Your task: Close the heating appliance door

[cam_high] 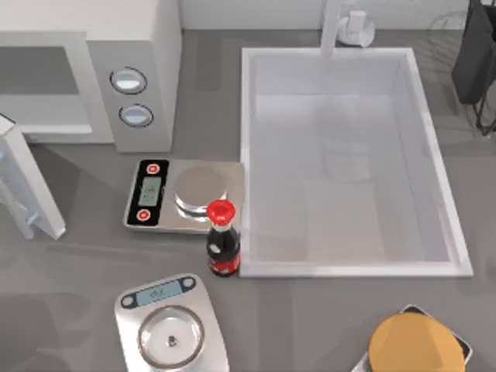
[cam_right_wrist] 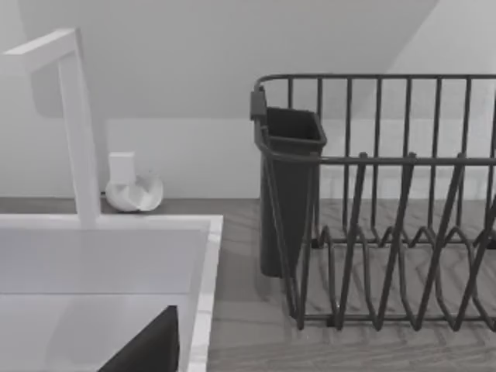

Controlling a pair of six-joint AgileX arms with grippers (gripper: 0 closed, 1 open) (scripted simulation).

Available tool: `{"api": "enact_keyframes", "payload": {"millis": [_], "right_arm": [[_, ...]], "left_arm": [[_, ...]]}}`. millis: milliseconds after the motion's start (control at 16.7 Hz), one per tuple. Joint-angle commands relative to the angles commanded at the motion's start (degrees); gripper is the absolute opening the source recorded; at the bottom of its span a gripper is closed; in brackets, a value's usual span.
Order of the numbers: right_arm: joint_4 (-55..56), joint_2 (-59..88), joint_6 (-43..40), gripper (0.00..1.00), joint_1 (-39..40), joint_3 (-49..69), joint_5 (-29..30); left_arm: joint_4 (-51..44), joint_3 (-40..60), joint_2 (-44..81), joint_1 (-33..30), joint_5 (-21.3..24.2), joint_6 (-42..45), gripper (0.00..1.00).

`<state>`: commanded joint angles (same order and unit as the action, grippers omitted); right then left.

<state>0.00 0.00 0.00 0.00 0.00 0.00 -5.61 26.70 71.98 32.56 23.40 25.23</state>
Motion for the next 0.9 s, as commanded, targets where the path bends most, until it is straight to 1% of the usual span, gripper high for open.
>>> {"api": "enact_keyframes", "payload": {"millis": [180, 480, 600, 720, 900], "right_arm": [[0.0, 0.0, 0.0, 1.0, 0.0, 0.0, 0.0], [0.0, 0.0, 0.0, 1.0, 0.0, 0.0, 0.0], [0.0, 0.0, 0.0, 1.0, 0.0, 0.0, 0.0], [0.0, 0.0, 0.0, 1.0, 0.0, 0.0, 0.0], [0.0, 0.0, 0.0, 1.0, 0.0, 0.0, 0.0]], "left_arm": [[0.2, -1.4, -2.2, -5.5, -3.9, -4.4, 0.0], [0.9, -5.0, -8.0, -21.3, -13.7, -15.6, 0.0], [1.1, -6.3, -10.1, -26.0, -17.0, -19.4, 0.0], [1.2, -7.0, -11.3, -28.2, -18.9, -21.5, 0.0], [1.2, -7.1, -11.4, -28.4, -19.1, -21.7, 0.0]]}}
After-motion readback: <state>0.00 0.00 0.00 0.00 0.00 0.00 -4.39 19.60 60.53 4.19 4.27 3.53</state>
